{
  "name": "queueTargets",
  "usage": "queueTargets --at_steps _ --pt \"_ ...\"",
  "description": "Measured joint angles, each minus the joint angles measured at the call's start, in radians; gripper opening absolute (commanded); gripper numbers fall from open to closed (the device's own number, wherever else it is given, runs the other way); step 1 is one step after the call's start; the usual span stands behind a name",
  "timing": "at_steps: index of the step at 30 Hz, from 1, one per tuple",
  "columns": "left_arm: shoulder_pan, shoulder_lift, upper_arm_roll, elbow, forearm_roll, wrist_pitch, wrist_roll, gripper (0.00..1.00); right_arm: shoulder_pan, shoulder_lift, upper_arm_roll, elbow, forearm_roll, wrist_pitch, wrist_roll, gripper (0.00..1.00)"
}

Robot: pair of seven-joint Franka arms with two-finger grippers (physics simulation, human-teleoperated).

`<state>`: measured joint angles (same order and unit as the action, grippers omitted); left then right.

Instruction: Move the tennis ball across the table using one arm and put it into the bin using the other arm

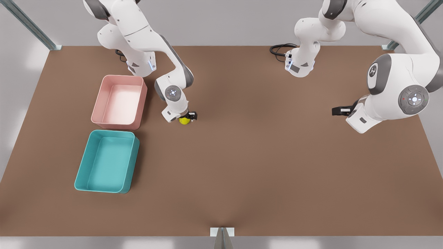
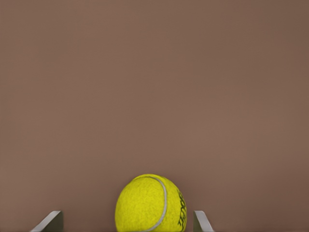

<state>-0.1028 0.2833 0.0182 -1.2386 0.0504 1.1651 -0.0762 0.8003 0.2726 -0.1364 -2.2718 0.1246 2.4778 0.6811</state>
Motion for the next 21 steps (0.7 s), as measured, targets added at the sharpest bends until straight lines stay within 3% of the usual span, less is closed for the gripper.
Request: queueTargets --at_steps 21 --pt "0.000 0.009 0.000 -0.004 0.000 -0.002 -0.033 1.00 -0.002 0.094 0.000 -0.025 0.000 0.110 0.021 1.00"
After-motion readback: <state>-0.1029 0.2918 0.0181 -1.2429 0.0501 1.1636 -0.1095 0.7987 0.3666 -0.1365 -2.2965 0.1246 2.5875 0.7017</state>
